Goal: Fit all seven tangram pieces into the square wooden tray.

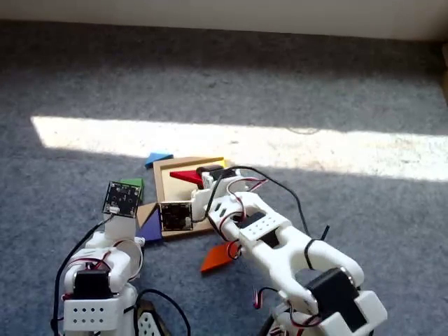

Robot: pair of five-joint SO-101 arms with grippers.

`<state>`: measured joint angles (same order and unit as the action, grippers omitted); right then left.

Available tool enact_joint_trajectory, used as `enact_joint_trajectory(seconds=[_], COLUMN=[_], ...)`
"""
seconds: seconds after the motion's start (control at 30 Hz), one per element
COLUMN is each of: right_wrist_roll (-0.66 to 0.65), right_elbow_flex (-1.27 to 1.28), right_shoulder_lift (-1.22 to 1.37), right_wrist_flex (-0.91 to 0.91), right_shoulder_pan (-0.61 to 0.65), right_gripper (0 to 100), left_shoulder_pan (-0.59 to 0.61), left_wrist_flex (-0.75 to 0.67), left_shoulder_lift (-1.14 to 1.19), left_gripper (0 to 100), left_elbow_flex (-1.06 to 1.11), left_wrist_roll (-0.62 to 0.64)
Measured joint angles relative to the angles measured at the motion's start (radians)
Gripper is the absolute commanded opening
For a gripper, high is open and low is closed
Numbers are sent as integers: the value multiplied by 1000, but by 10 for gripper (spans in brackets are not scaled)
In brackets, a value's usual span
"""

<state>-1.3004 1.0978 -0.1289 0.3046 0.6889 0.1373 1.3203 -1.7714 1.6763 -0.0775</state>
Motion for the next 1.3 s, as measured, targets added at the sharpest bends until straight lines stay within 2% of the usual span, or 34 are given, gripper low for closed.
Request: enact_joint_trajectory(seconds=[0.33, 0.53, 0.7, 1.1, 1.2, 1.3], right_wrist_roll=[-26, 117, 183, 190, 213, 328], right_elbow_flex=[-29, -43, -46, -44, -44, -44], right_shoulder_lift=[80, 81, 81, 14, -84, -215], right_wrist_flex=[57, 49, -20, -35, -140, -307], right_shoulder_pan=[48, 63, 63, 63, 63, 61], right_gripper=[14, 159, 161, 163, 163, 163], left_shoulder_pan=[0, 0, 0, 0, 0, 0], left_wrist_flex=[0, 0, 0, 0, 0, 0], left_shoulder_lift=[0, 0, 0, 0, 0, 0], left_gripper=[6, 6, 6, 6, 6, 6], left_elbow_flex=[0, 0, 0, 0, 0, 0], left_wrist_roll=[0, 0, 0, 0, 0, 0])
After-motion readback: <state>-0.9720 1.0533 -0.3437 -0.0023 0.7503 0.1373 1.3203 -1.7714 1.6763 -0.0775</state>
